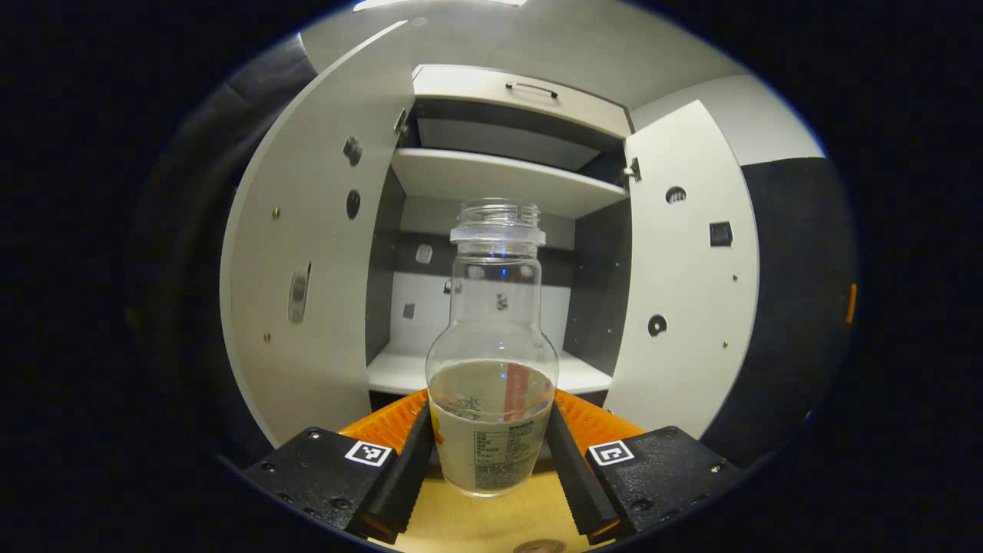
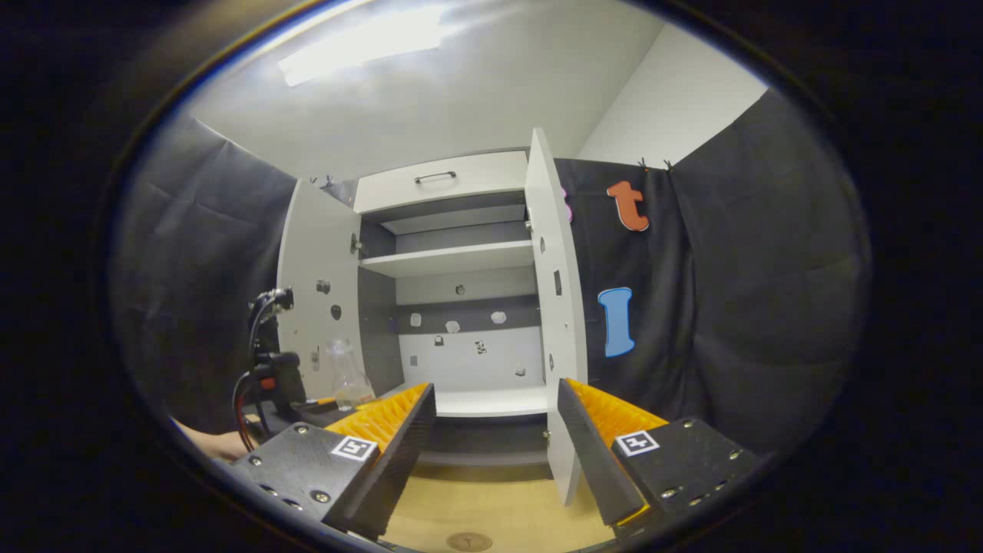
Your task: Grasp the bottle in the cabinet with the left hand and place it on the coaster, then close the right door with the right hand and the left door with the left hand.
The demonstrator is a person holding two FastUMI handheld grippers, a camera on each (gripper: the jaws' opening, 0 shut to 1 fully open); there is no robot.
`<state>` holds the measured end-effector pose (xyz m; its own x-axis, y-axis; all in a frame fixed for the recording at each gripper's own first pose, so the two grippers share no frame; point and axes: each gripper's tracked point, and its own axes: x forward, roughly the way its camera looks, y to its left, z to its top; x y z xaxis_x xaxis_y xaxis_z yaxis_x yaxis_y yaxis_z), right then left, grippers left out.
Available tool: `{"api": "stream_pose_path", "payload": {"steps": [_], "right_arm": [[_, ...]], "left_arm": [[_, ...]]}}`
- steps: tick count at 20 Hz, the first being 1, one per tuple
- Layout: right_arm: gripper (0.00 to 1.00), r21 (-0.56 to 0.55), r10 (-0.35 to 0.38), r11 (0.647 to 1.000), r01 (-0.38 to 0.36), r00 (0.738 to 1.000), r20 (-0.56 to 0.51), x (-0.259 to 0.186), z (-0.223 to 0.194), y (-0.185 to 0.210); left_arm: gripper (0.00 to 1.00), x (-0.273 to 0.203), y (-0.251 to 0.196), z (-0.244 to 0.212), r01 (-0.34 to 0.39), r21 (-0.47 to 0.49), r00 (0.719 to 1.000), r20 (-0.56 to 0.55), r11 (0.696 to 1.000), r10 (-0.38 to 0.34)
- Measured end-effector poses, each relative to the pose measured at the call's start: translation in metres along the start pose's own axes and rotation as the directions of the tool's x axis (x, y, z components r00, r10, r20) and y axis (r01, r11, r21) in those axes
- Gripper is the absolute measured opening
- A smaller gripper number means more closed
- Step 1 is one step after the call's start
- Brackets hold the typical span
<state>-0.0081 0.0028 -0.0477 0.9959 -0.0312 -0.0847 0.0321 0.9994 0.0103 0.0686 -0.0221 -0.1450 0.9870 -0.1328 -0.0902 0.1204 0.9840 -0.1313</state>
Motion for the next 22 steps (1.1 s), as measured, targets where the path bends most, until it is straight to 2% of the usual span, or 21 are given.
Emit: {"api": "stream_pose_path", "payload": {"steps": [2, 7, 9, 11, 13, 15, 17, 20, 22], "right_arm": [[0.97, 0.005, -0.031, 1.0, 0.031, 0.999, 0.01, 0.005, 0.0, -0.008], [0.97, 0.032, -0.043, 0.999, 0.042, 0.999, 0.017, 0.016, -0.01, -0.02], [0.97, 0.035, -0.063, 0.997, 0.063, 0.998, 0.007, 0.021, -0.014, -0.029], [0.97, 0.048, -0.056, 0.997, 0.055, 0.998, 0.005, 0.027, -0.016, -0.03], [0.94, 0.058, -0.045, 0.997, 0.045, 0.999, 0.005, 0.034, -0.018, -0.029], [0.97, 0.056, -0.05, 0.997, 0.05, 0.999, 0.003, 0.039, -0.021, -0.033], [0.97, 0.054, -0.055, 0.997, 0.055, 0.998, -0.002, 0.043, -0.024, -0.036], [0.97, 0.06, -0.077, 0.995, 0.078, 0.997, -0.02, 0.046, -0.033, -0.045], [0.98, 0.095, -0.098, 0.99, 0.099, 0.995, -0.019, 0.049, -0.033, -0.053]], "left_arm": [[0.79, -0.008, -0.008, -0.04, 0.041, 0.011, 0.998, -0.049, 0.999, -0.041], [0.79, -0.028, -0.039, -0.135, 0.186, 0.011, 0.977, -0.113, 0.983, -0.183], [0.79, -0.035, -0.055, -0.163, 0.259, 0.01, 0.959, -0.118, 0.966, -0.256], [0.79, -0.041, -0.074, -0.184, 0.34, 0.002, 0.935, -0.105, 0.941, -0.338], [0.79, -0.043, -0.086, -0.207, 0.391, 0.006, 0.913, -0.126, 0.92, -0.388], [0.8, -0.044, -0.092, -0.225, 0.415, 0.022, 0.902, -0.141, 0.91, -0.408], [0.8, -0.039, -0.094, -0.229, 0.424, 0.056, 0.904, -0.083, 0.904, -0.419], [0.8, -0.036, -0.091, -0.273, 0.435, 0.089, 0.894, -0.16, 0.896, -0.418], [0.81, -0.036, -0.095, -0.283, 0.46, 0.097, 0.884, -0.14, 0.883, -0.445]]}}
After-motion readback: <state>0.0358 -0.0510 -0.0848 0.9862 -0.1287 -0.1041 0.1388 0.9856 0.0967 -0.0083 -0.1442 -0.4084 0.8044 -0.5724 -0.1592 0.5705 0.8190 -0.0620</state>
